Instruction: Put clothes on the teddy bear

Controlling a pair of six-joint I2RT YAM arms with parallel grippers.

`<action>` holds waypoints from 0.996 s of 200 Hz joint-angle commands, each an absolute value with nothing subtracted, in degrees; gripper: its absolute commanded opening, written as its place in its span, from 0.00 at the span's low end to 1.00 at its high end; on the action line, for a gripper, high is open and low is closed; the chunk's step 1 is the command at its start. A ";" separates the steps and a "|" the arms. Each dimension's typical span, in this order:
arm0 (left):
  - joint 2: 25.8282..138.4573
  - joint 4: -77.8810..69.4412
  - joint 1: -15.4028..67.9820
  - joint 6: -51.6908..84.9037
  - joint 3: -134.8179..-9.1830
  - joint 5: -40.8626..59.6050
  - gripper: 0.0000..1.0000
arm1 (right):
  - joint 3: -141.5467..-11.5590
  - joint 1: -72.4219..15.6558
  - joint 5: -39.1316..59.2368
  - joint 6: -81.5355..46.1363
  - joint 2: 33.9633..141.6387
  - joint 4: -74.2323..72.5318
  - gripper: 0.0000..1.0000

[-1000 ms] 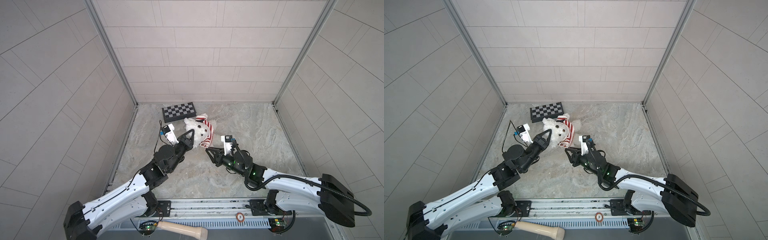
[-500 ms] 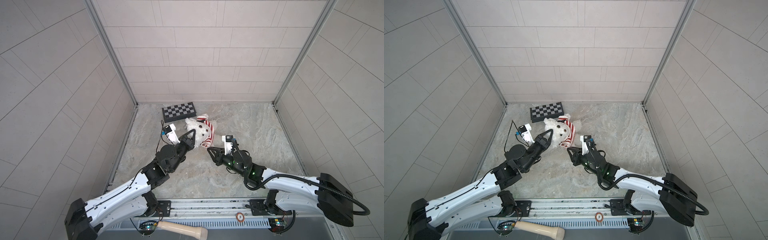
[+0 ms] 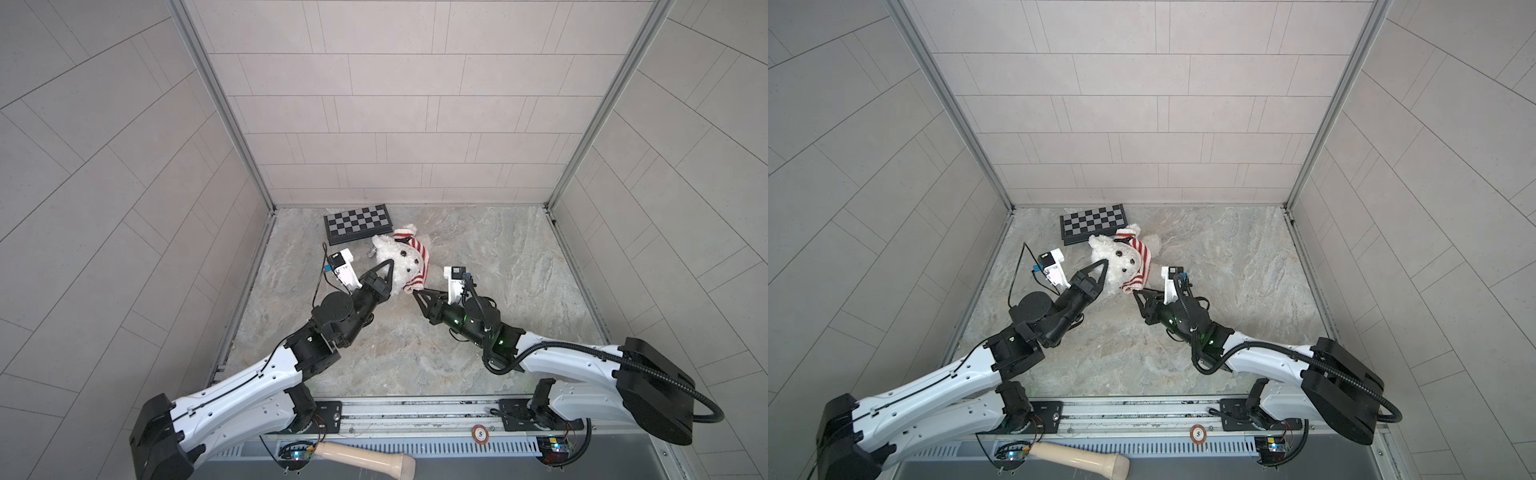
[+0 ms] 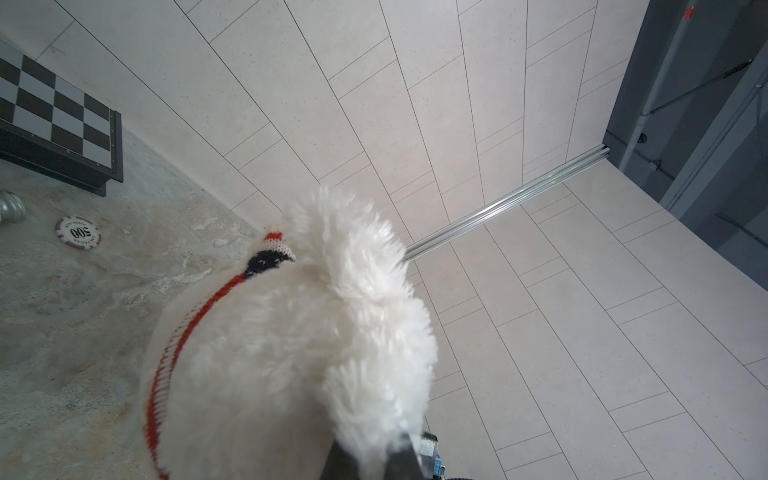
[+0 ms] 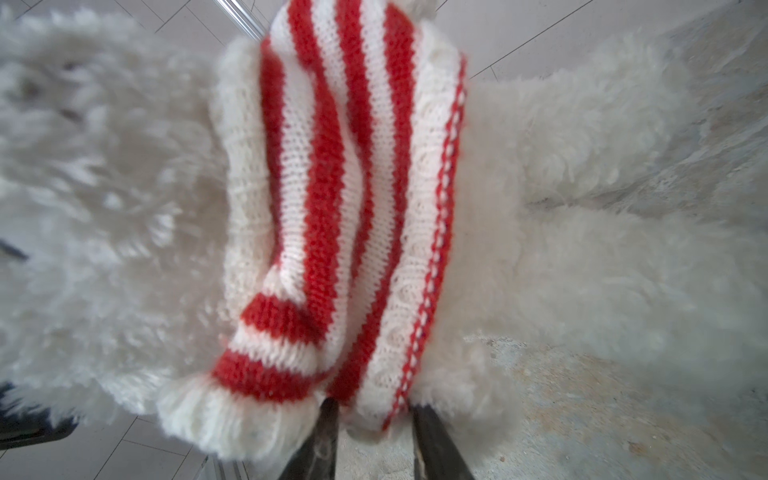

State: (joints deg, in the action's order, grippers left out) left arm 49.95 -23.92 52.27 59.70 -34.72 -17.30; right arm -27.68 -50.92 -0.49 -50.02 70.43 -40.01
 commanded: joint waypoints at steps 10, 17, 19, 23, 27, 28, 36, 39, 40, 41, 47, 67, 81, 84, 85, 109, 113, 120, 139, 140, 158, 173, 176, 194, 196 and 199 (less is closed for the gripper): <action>49.69 -27.93 52.85 60.48 -34.01 -17.14 0.00 | -28.30 -50.30 -0.92 -51.33 70.31 -42.90 0.24; 49.59 -28.10 52.89 60.50 -33.88 -17.20 0.00 | -28.16 -50.22 -0.94 -51.33 70.31 -42.72 0.22; 49.58 -28.07 52.91 60.48 -33.85 -17.20 0.00 | -28.13 -50.19 -1.03 -51.33 70.31 -42.72 0.21; 49.36 -28.08 53.04 60.47 -33.71 -17.20 0.00 | -28.07 -50.20 -1.01 -51.33 70.31 -42.71 0.19; 49.26 -28.05 53.06 60.47 -33.67 -17.35 0.00 | -27.97 -50.12 -1.11 -51.41 70.23 -42.70 0.17; 49.24 -28.04 53.07 60.47 -33.58 -17.37 0.00 | -27.92 -50.11 -1.12 -51.41 70.18 -42.71 0.17; 48.92 -28.04 53.08 60.49 -33.29 -17.64 0.00 | -27.64 -50.14 -1.19 -51.49 70.14 -42.78 0.14; 48.82 -27.97 53.09 60.52 -33.28 -17.74 0.00 | -27.56 -50.10 -1.15 -51.45 70.11 -42.80 0.13; 48.76 -27.96 53.13 60.54 -33.25 -17.79 0.00 | -27.53 -50.10 -1.15 -51.43 70.04 -42.80 0.13; 48.68 -27.91 53.11 60.50 -33.19 -17.82 0.00 | -27.43 -50.10 -1.14 -51.42 70.00 -42.80 0.13; 48.44 -27.77 53.09 60.48 -33.19 -18.07 0.00 | -27.17 -50.10 -0.97 -51.41 69.86 -42.65 0.11; 47.67 -26.53 53.02 59.64 -33.77 -18.63 0.00 | -25.89 -50.10 -0.70 -50.47 69.10 -41.36 0.06; 46.87 -24.73 53.02 58.82 -34.55 -18.55 0.00 | -24.81 -50.33 -0.45 -49.98 68.59 -39.86 0.01; 46.73 -24.32 53.02 58.68 -34.78 -18.55 0.00 | -24.60 -50.36 -0.36 -49.78 68.52 -39.66 0.00; 46.65 -24.20 53.05 58.65 -34.84 -18.55 0.00 | -24.52 -50.40 -0.31 -49.72 68.45 -39.60 0.00; 45.60 -22.99 52.63 58.67 -35.52 -18.03 0.00 | -22.41 -51.43 -0.35 -48.97 67.69 -38.17 0.00; 45.46 -22.88 52.49 58.66 -35.61 -17.95 0.00 | -22.18 -51.66 -0.43 -48.88 67.53 -38.00 0.00; 45.07 -22.68 52.48 58.62 -35.71 -18.07 0.00 | -21.85 -52.12 -0.43 -48.43 67.58 -37.77 0.00; 44.33 -22.88 52.40 58.79 -35.62 -18.54 0.00 | -21.88 -53.83 -0.83 -47.19 67.54 -36.13 0.00; 44.31 -22.91 52.39 58.80 -35.61 -18.54 0.00 | -21.88 -54.06 -0.85 -47.11 67.54 -36.00 0.00; 44.12 -24.59 52.44 59.34 -35.16 -18.54 0.00 | -22.24 -55.95 -0.77 -45.46 67.81 -34.53 0.00; 44.12 -26.07 52.44 60.11 -34.58 -18.37 0.00 | -22.21 -57.35 -1.79 -44.66 68.00 -33.14 0.00; 44.12 -26.23 52.44 60.26 -34.59 -18.37 0.00 | -22.11 -57.57 -2.03 -44.65 68.02 -32.84 0.00; 43.37 -26.60 52.47 60.47 -34.36 -18.53 0.00 | -21.11 -58.01 -3.39 -45.96 68.12 -31.52 0.00; 43.23 -26.62 52.40 60.47 -34.32 -18.61 0.00 | -21.03 -58.01 -3.44 -46.07 68.12 -31.43 0.00; 43.02 -26.70 52.39 60.47 -34.18 -18.70 0.00 | -20.82 -58.05 -3.58 -46.13 68.19 -31.41 0.00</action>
State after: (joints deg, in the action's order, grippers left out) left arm 45.41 -20.08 52.64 60.01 -33.30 -17.82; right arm -22.37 -57.32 -1.17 -46.06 68.36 -35.88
